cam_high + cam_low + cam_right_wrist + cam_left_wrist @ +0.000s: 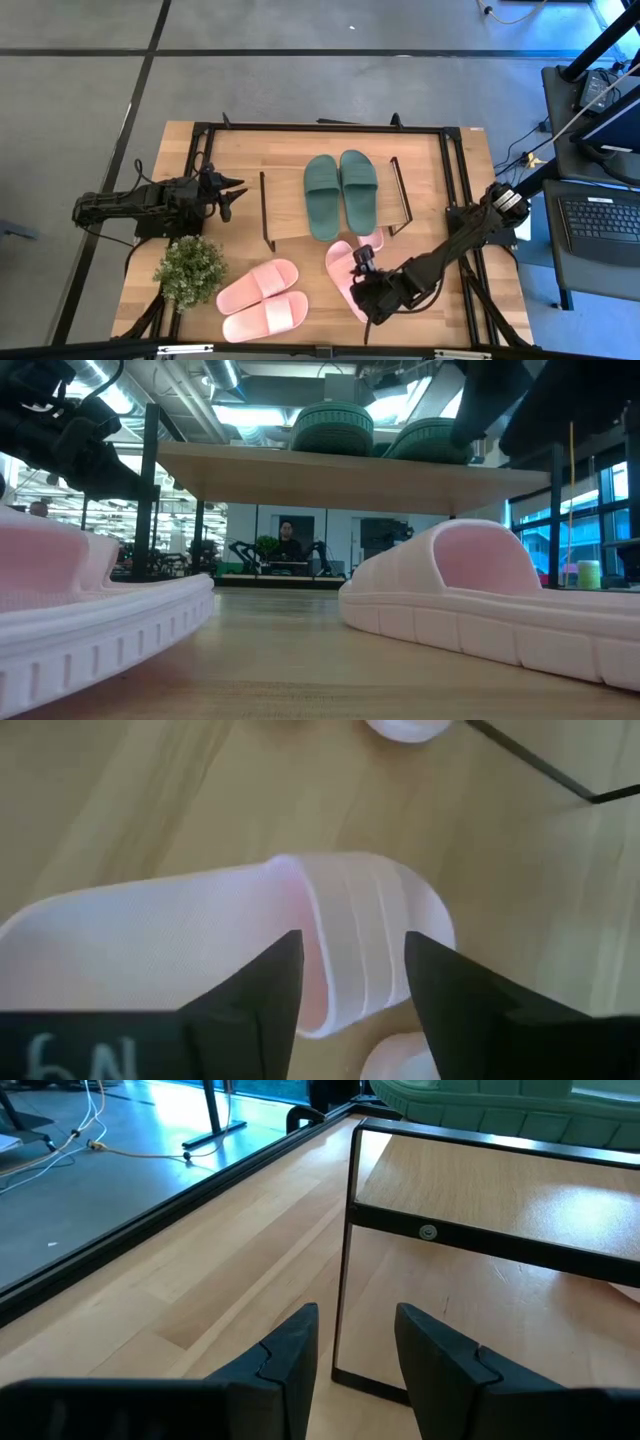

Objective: Pick and place slides into the shelf
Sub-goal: Put the pink slide under the shelf

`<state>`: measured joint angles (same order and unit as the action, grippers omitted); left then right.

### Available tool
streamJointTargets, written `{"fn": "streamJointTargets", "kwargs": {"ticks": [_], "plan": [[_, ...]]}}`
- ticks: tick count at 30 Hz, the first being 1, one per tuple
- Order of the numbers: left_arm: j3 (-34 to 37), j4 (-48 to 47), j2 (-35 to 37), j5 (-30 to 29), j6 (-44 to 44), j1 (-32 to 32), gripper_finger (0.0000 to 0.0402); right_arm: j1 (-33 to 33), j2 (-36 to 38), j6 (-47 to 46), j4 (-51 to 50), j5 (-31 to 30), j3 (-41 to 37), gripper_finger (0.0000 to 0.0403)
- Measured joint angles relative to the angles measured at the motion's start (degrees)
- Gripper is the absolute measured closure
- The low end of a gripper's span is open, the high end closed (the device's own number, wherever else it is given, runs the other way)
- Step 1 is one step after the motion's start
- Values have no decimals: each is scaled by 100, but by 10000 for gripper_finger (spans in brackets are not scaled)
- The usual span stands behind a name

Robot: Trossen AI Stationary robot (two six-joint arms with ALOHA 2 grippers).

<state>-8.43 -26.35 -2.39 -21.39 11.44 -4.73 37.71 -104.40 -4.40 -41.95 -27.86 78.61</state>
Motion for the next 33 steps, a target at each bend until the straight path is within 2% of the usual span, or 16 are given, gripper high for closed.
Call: {"fn": "streamJointTargets", "kwargs": {"ticks": [6, 17, 33], "plan": [[0, 0, 0, 4, 0, -1, 274, 1, -455, 46, 116, -151, 0, 226], [0, 0, 1, 7, 0, -1, 274, 42, -806, 29, 204, -1087, -2, 226], [0, 0, 1, 7, 0, -1, 274, -60, -1126, 26, 434, -1156, -4, 226]]}}
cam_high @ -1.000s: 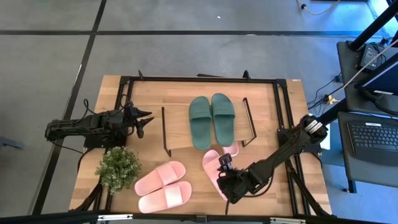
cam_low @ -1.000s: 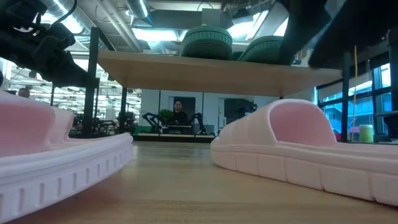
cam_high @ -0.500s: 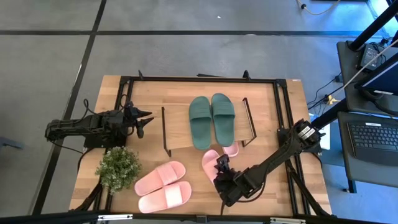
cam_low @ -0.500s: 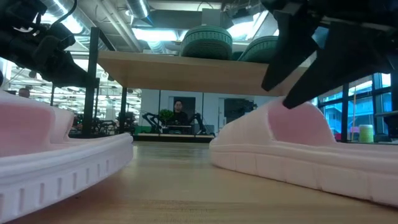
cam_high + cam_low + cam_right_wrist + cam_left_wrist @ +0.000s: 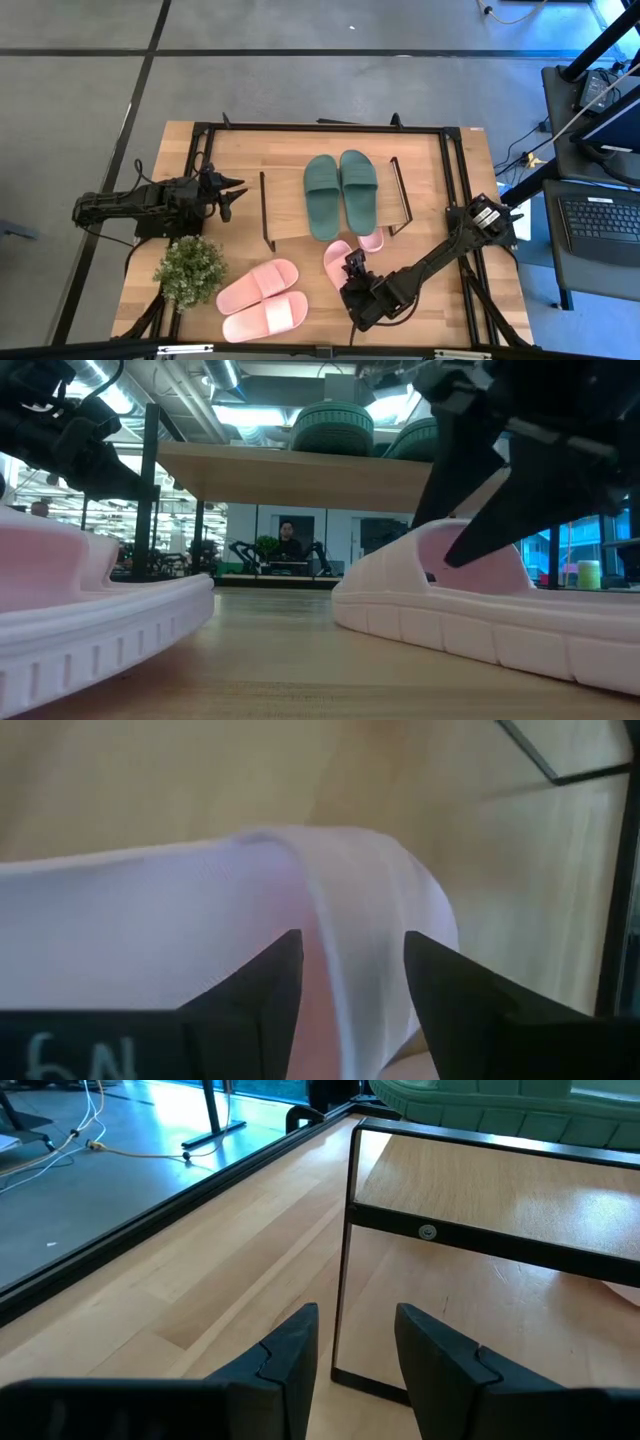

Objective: Pick and place slides into the shelf
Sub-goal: Put the pink slide under the shelf

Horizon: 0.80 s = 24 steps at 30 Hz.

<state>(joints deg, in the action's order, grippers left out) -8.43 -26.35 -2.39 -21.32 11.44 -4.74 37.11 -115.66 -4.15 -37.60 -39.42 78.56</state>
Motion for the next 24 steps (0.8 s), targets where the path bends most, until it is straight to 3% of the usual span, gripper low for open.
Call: {"fn": "streamJointTargets", "kwargs": {"ticks": [5, 8, 12, 17, 24], "plan": [[0, 0, 0, 0, 2, 0, 274, -134, -13, -131, 25, -469, 0, 226], [0, 2, 2, -1, 41, -1, 274, -226, -13, -327, 21, -431, 0, 238], [0, 2, 1, 0, 48, 0, 274, -315, -13, -640, 40, -293, 0, 286], [0, 2, 2, 0, 46, -1, 274, -359, -13, -804, 85, -308, 0, 383], [0, 2, -1, -2, 46, 0, 274, -449, -15, -404, 241, -605, -2, 391]]}}
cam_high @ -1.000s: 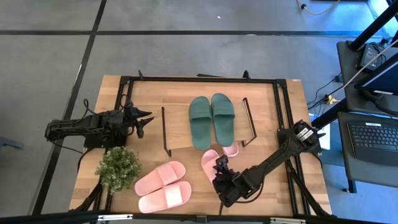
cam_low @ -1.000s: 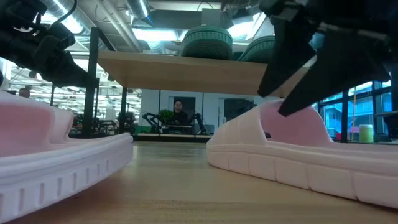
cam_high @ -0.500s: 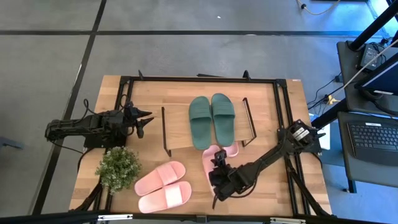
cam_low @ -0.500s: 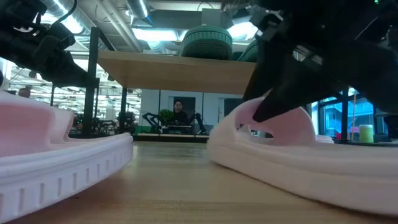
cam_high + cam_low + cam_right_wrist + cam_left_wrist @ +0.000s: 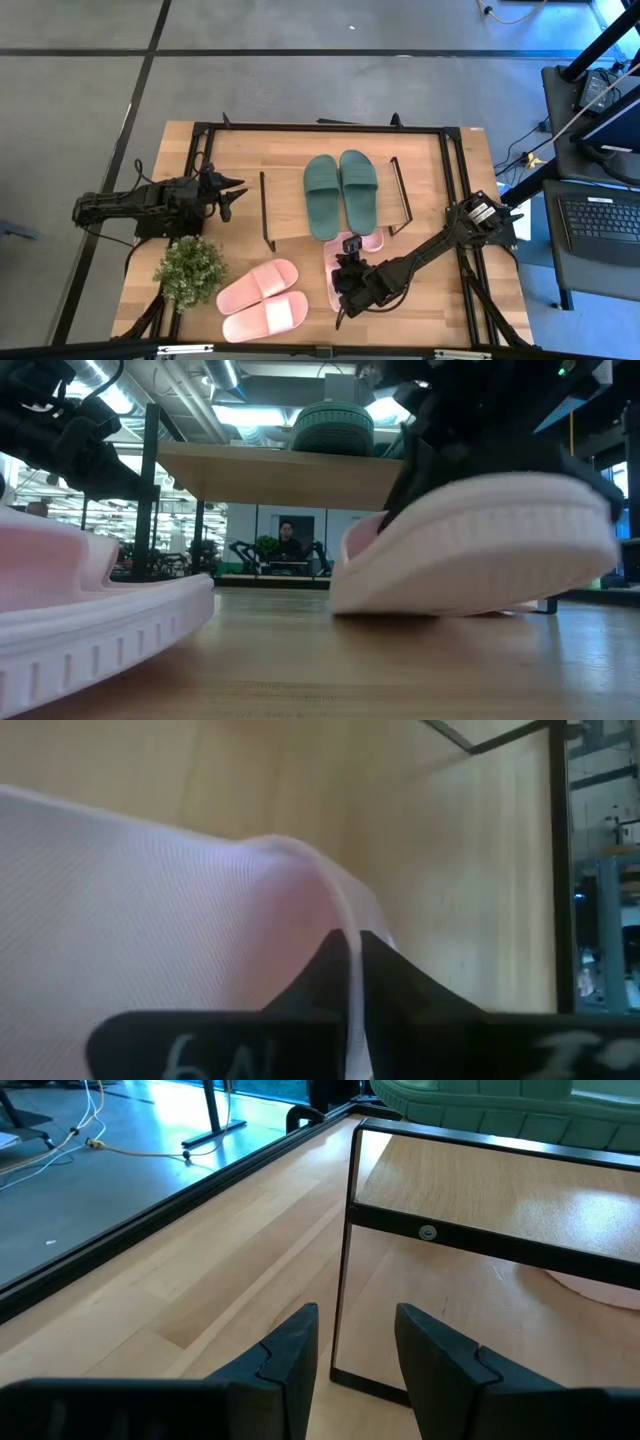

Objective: Pick and place slides into the shelf
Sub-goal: Put the pink slide under the shelf

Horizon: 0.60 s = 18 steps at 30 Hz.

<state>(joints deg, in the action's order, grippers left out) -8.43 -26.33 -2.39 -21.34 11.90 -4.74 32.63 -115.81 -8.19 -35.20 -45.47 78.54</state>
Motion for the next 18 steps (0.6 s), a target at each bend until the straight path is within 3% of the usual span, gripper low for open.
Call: {"fn": "streamJointTargets", "kwargs": {"ticks": [15, 18], "plan": [[0, 0, 2, 0, -2, 1, 274, -140, 0, 558, -95, -306, 0, 391], [1, 1, 2, 0, -1, 0, 274, -140, 0, 431, -158, -246, -2, 373]]}}
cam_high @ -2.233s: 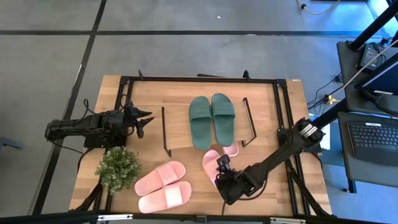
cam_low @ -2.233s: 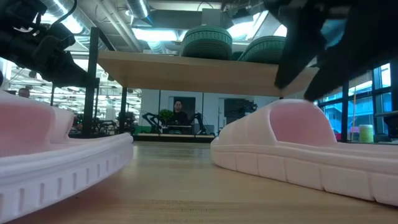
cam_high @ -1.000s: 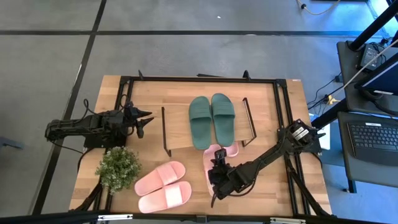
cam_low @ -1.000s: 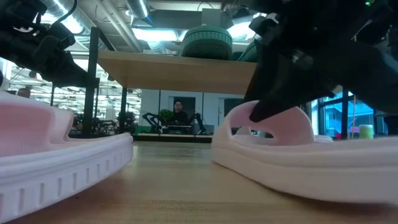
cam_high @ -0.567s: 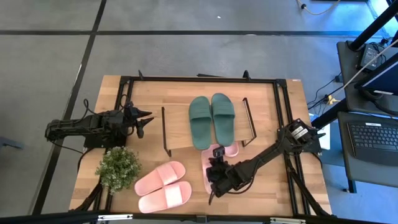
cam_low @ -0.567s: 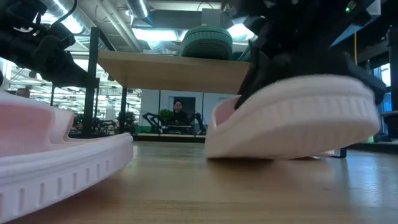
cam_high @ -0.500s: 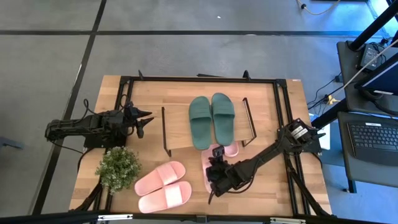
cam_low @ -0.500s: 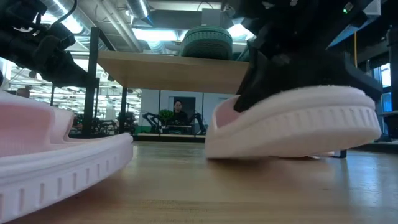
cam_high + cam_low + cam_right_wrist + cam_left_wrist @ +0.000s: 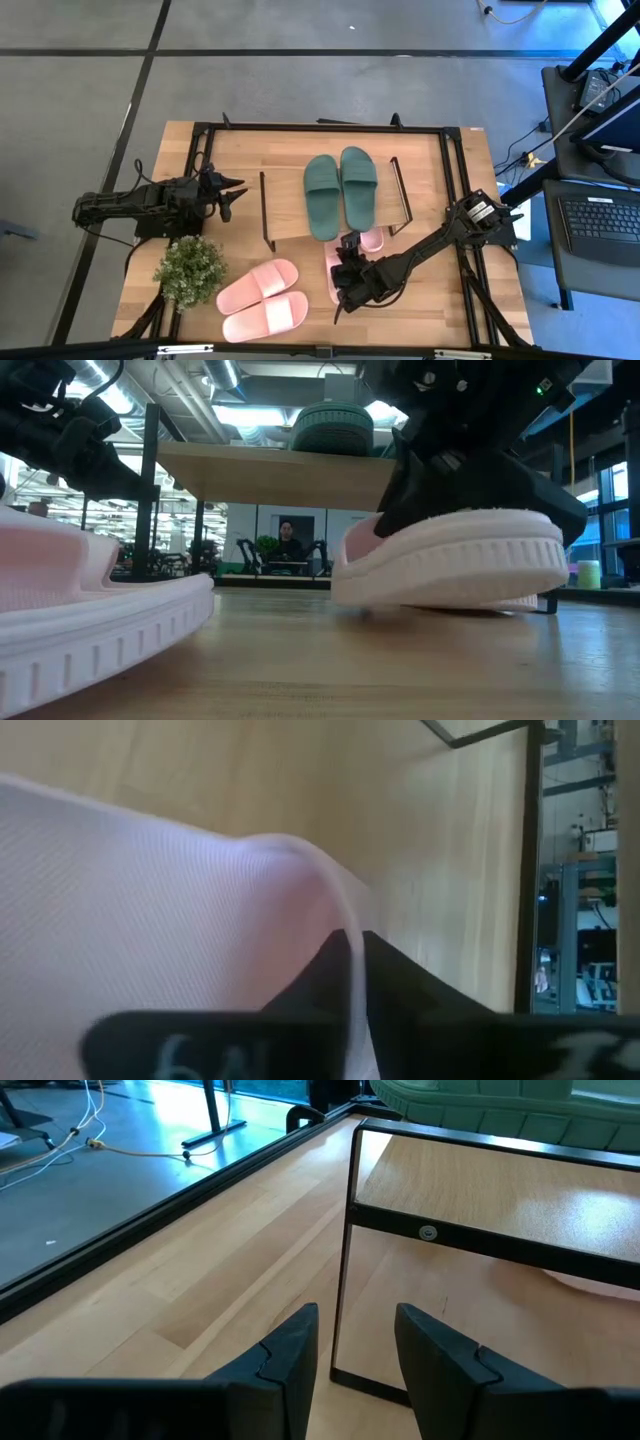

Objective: Pick and place slides into the shelf
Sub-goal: Put the pink slide under the shelf

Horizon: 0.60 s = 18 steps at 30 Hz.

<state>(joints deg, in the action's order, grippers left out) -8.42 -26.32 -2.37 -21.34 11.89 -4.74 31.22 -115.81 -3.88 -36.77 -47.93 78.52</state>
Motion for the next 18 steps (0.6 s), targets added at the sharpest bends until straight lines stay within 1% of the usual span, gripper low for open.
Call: {"fn": "streamJointTargets", "kwargs": {"ticks": [4, 7, 12, 18], "plan": [[-1, 1, -2, 0, -1, 1, 274, 0, 0, -59, 2, 3, 0, 328], [-1, 1, -1, 0, -1, 0, 274, 2, 0, -209, 4, -1, 0, 307], [0, 0, -1, 0, -1, 1, 274, 5, 0, -341, 4, -3, 0, 292], [-1, 1, 0, 0, 0, 0, 274, 4, 0, -318, 7, -1, 0, 288]]}}
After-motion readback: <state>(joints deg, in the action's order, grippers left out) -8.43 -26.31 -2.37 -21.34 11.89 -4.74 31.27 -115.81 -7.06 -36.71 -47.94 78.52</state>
